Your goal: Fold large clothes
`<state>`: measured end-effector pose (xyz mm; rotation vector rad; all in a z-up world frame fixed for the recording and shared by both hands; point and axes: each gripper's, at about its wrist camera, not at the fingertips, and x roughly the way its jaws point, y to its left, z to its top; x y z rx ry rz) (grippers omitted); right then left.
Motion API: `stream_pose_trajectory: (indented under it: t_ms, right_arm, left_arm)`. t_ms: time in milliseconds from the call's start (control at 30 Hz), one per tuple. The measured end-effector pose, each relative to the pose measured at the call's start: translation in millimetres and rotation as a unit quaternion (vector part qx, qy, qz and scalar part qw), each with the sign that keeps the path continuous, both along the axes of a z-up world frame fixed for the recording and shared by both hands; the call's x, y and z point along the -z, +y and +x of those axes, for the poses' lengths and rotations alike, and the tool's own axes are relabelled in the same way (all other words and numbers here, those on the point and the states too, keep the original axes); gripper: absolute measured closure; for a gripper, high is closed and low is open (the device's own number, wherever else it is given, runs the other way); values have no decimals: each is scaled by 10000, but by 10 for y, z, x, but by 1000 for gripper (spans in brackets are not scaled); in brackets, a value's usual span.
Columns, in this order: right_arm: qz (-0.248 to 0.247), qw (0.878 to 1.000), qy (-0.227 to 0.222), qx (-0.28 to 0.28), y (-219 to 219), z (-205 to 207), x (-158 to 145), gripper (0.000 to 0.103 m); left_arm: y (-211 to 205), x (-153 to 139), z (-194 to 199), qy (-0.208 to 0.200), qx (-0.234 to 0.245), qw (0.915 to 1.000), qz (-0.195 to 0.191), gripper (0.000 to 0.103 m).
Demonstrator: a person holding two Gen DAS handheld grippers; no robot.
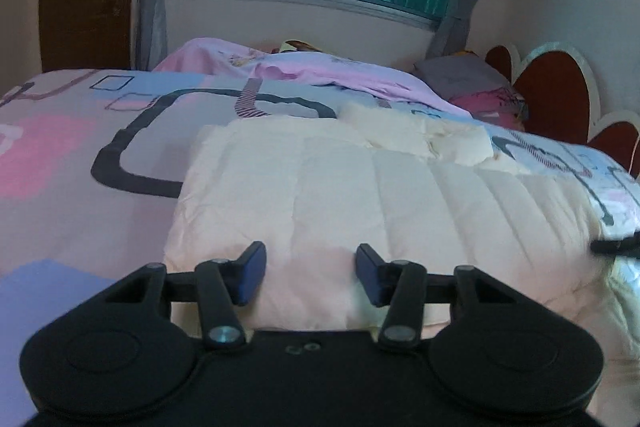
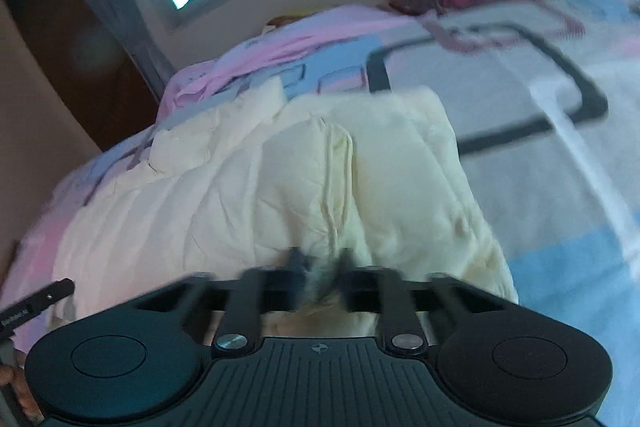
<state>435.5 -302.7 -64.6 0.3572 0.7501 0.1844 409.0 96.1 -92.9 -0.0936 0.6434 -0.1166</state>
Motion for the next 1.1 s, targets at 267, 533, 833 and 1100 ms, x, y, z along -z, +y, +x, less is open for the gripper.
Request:
stream_pose_trajectory:
  t_ms: [267,533,833,1100]
  right_arm:
    - [-697,9974,197,24,119,86,119,96]
    - [-828,9930,-546,639,38,-106,-150,45]
    - [-1267,9902,-491,-327,588,650,-78,64]
    - [-1758,9840,-91,-267,564,840,303,64]
  left_arm:
    - [-88,180,143,160,235,9994,183,55]
    - [23,-111,88,-247,418,9985,251,27]
    - [-108,-74,962,-82,713,9967,369,30]
    - [169,282,1175,242,473,9982,267,31]
